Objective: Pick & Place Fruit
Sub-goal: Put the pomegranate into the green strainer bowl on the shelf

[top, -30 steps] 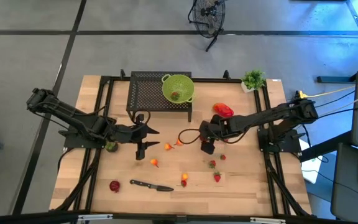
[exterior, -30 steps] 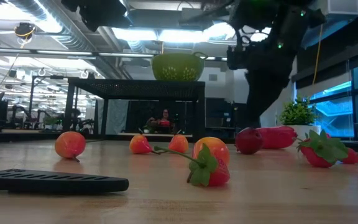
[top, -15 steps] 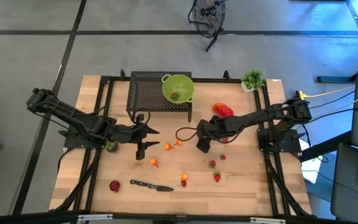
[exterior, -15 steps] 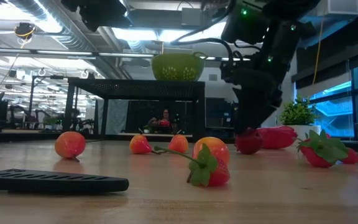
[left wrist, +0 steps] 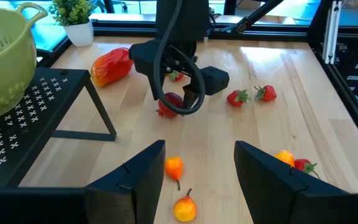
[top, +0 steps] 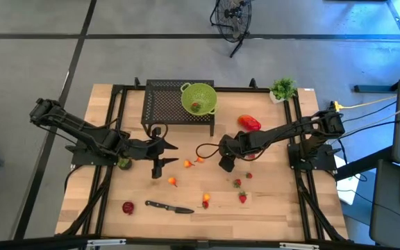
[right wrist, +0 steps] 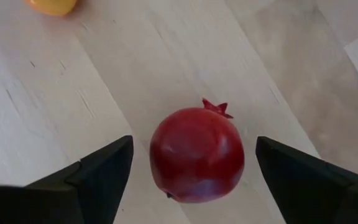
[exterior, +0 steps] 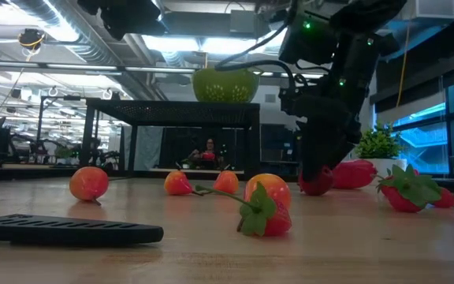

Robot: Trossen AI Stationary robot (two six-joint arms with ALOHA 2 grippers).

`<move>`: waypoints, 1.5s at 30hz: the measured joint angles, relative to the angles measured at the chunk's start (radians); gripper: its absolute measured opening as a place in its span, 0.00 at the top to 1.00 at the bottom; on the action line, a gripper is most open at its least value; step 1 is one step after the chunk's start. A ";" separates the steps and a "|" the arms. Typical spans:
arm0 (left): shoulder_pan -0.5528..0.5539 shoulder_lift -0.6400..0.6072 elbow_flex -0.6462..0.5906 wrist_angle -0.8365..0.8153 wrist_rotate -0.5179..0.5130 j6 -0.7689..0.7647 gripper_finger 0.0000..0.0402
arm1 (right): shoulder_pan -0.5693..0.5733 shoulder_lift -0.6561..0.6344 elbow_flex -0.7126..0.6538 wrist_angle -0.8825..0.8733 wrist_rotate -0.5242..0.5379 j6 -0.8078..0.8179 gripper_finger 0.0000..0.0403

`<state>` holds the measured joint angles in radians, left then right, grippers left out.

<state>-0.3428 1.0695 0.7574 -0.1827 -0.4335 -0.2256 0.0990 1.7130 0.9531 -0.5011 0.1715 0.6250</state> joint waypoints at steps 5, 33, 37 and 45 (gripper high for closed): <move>0.000 0.000 0.000 0.000 0.000 0.000 0.53 | 0.000 0.000 0.000 0.000 0.001 0.003 0.23; 0.000 0.000 0.000 0.000 0.000 0.000 0.53 | 0.000 -0.013 0.000 -0.023 -0.027 0.018 0.50; 0.000 0.000 0.000 0.000 0.000 0.000 0.53 | 0.003 -0.042 0.000 -0.041 -0.034 0.014 0.51; 0.000 0.000 0.000 0.000 0.000 0.001 0.53 | 0.029 -0.134 0.000 -0.078 -0.034 0.014 0.50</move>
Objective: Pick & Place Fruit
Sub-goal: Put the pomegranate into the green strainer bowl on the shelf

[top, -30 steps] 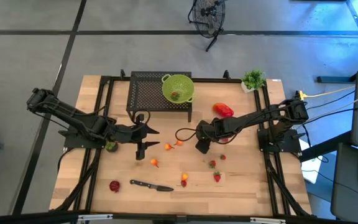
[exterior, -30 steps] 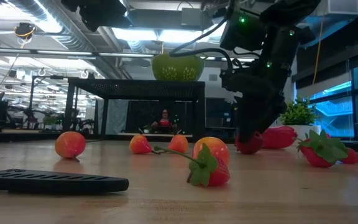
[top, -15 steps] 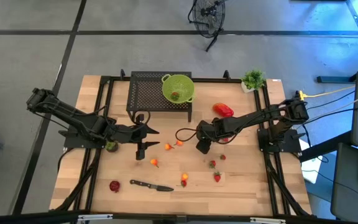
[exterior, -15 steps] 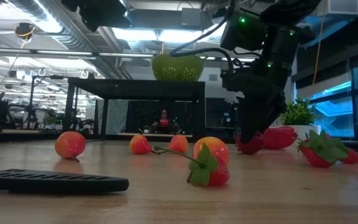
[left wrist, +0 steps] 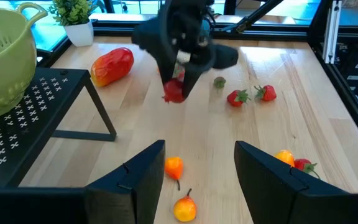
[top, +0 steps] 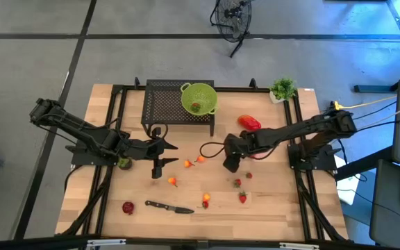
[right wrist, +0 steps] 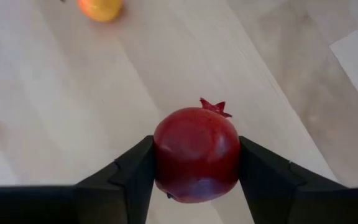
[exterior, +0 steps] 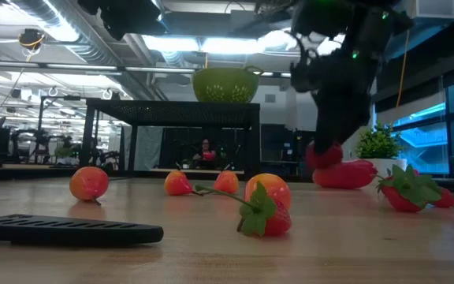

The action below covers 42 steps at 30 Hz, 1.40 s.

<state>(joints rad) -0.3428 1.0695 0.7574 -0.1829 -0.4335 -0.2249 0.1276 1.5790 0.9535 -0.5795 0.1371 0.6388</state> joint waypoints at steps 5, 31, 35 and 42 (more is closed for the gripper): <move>0.000 0.000 0.000 0.000 0.000 0.000 0.53 | 0.024 -0.080 0.000 0.003 0.000 -0.001 0.50; 0.000 0.000 0.000 0.000 0.008 0.000 0.53 | -0.003 -0.293 0.000 0.494 0.005 -0.262 0.51; 0.000 0.000 0.000 0.000 0.008 0.000 0.53 | -0.043 -0.293 0.000 0.586 0.005 -0.311 0.49; 0.000 0.000 0.000 0.000 0.008 0.000 0.53 | -0.137 -0.293 0.000 0.738 0.005 -0.383 0.50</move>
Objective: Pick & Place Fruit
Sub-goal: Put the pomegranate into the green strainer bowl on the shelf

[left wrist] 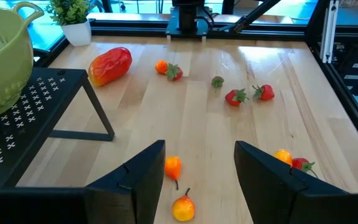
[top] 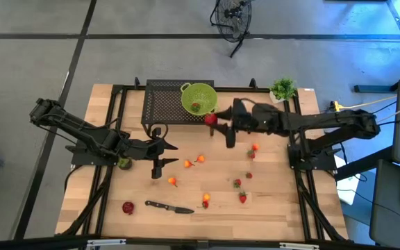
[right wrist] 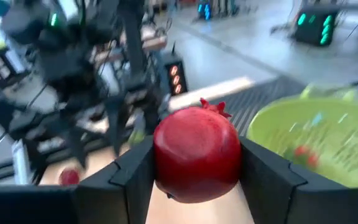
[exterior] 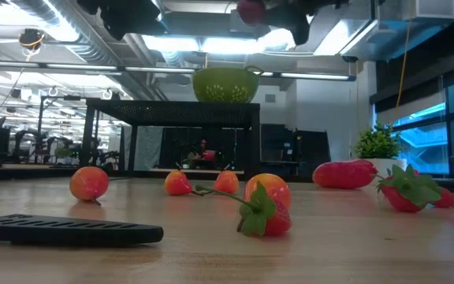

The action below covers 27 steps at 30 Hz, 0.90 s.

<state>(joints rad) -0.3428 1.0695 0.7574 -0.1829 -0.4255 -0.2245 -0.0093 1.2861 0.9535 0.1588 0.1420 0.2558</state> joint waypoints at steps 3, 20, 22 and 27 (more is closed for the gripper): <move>0.000 0.000 0.000 0.000 0.000 0.000 0.53 | -0.042 0.000 0.000 0.072 0.000 -0.022 0.50; 0.000 0.000 0.000 0.000 0.000 0.000 0.53 | -0.287 0.030 0.047 0.099 -0.008 -0.032 0.50; 0.000 0.000 0.000 0.000 0.000 0.000 0.53 | -0.294 0.058 0.104 0.068 -0.027 -0.040 0.50; 0.000 0.000 0.000 0.000 0.000 0.000 0.53 | -0.298 0.143 0.239 -0.092 -0.023 -0.081 0.50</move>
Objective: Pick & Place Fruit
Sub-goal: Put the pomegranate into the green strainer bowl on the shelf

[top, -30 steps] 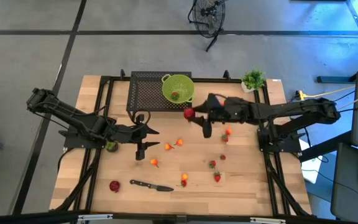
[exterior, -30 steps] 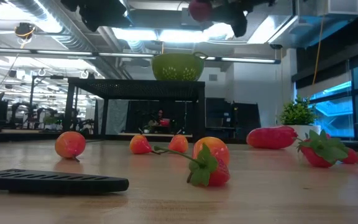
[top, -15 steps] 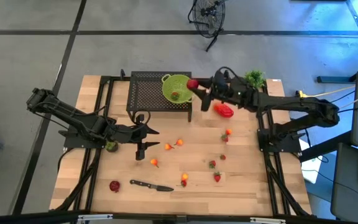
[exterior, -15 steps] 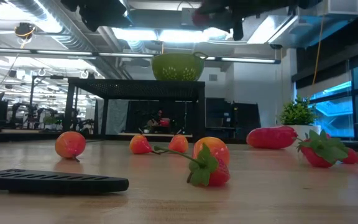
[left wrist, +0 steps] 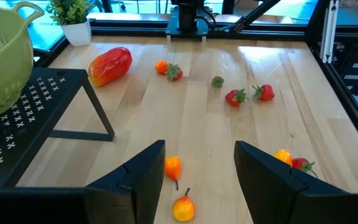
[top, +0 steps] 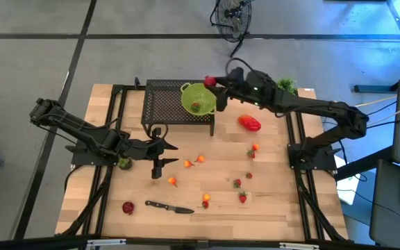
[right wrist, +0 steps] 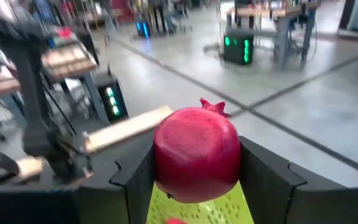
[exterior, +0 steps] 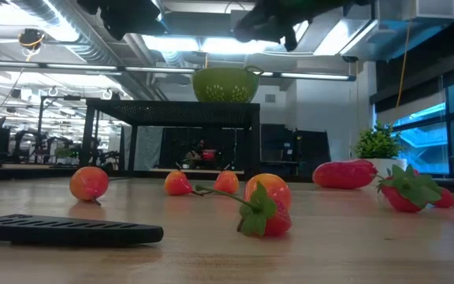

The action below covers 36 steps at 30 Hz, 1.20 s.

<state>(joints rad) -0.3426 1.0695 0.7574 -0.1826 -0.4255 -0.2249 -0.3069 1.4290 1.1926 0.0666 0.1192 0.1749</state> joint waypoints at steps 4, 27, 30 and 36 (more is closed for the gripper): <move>0.000 0.000 0.000 0.000 0.000 0.000 0.53 | 0.000 0.064 0.075 -0.118 0.000 -0.008 0.51; -0.001 0.000 0.000 0.000 0.001 -0.006 0.53 | 0.007 0.191 0.099 -0.340 -0.004 -0.022 0.49; -0.001 0.000 0.000 0.000 0.003 -0.007 0.53 | 0.009 0.192 0.099 -0.339 -0.005 -0.023 0.49; -0.001 0.000 0.000 0.000 0.004 -0.008 0.53 | 0.010 0.192 0.099 -0.336 -0.004 -0.026 0.49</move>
<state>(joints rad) -0.3431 1.0691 0.7578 -0.1829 -0.4213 -0.2329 -0.2974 1.6211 1.2915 -0.2691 0.1148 0.1486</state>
